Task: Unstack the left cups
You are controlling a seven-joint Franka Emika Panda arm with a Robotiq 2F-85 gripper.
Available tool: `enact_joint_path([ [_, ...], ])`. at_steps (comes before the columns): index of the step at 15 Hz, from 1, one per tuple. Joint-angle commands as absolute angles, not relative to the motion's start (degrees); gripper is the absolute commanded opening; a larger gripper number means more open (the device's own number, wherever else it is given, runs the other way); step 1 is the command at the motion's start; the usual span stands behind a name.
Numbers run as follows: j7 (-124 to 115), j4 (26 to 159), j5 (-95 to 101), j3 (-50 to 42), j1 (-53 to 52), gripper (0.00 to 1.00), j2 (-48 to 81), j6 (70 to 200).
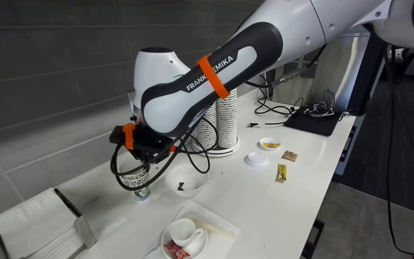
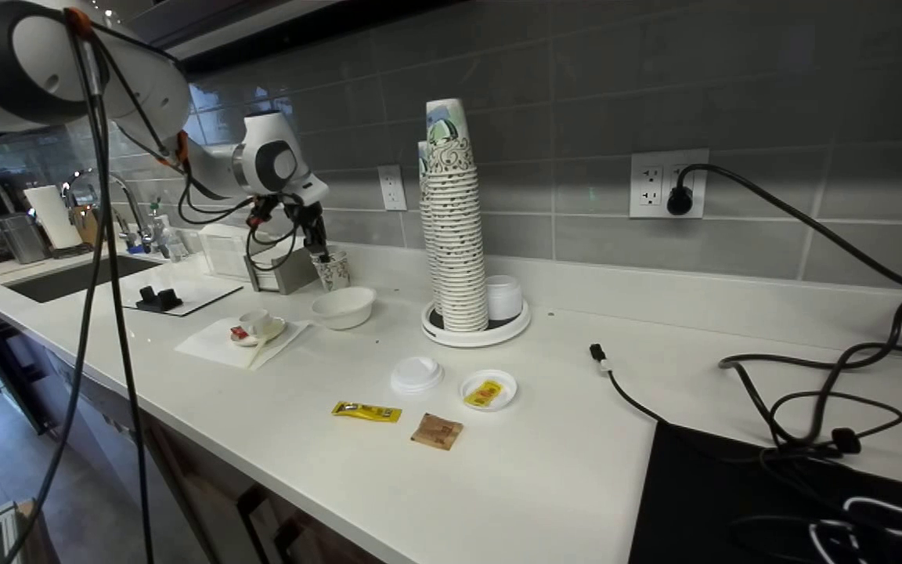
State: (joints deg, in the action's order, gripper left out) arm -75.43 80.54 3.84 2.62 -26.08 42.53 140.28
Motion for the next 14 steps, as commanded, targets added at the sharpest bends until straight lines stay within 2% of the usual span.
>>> enact_joint_path([
  [1, -77.7, 78.5, 4.1, 1.6, -27.8, 0.01, 42.8, 139.1],
  [14, -83.1, 89.5, 6.7, 1.0, -28.5, 0.01, 27.7, 139.1],
])
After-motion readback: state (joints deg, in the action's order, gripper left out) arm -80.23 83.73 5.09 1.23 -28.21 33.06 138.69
